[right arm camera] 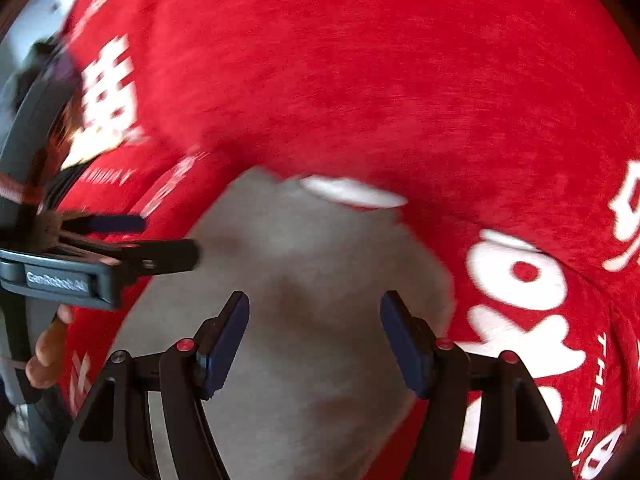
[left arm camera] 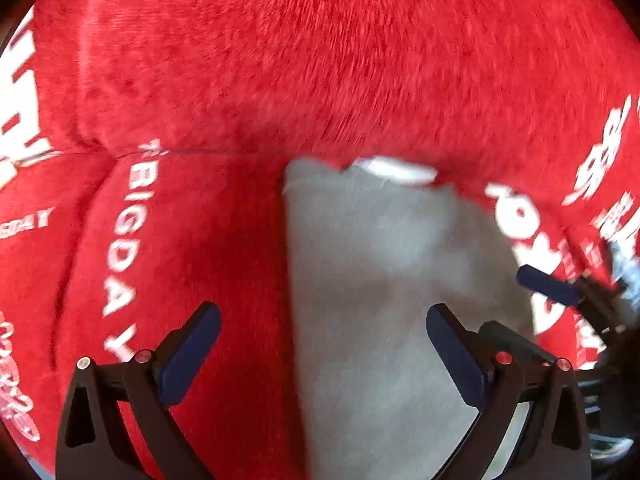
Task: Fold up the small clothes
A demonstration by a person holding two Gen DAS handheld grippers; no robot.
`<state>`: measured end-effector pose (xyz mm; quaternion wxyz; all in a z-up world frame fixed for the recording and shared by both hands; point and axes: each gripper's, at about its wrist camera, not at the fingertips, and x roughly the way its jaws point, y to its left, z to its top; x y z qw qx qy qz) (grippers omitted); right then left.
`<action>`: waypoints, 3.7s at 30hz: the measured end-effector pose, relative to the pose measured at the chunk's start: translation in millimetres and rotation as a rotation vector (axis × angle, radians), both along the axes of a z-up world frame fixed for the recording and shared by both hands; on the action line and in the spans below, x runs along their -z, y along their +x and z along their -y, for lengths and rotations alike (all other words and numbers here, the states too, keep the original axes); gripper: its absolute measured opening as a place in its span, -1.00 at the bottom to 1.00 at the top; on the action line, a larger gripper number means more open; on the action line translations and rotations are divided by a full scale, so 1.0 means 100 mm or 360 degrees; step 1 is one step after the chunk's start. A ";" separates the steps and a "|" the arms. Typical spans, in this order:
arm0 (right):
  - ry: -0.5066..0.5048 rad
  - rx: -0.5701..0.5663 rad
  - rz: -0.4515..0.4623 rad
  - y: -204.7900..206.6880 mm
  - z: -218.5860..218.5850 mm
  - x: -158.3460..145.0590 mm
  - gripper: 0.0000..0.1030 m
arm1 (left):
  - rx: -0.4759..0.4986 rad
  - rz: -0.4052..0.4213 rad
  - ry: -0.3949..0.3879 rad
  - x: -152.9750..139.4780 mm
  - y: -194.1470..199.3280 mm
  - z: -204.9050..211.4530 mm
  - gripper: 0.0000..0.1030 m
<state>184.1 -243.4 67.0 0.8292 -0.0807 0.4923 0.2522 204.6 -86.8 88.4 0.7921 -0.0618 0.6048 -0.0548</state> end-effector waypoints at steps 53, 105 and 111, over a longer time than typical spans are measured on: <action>0.0450 0.0460 -0.0163 -0.29 0.52 0.42 -0.22 | 0.0170 0.0011 -0.0313 0.14 -0.29 0.26 -0.08; 0.0258 0.0334 -0.0013 -2.32 -0.57 0.14 -0.23 | 0.0192 0.0115 -0.0161 -0.19 -2.29 -0.76 -0.06; 0.0355 0.0462 -0.0130 -2.28 -0.27 0.32 0.08 | 0.0159 0.0199 -0.0043 -0.19 -2.41 -0.85 0.65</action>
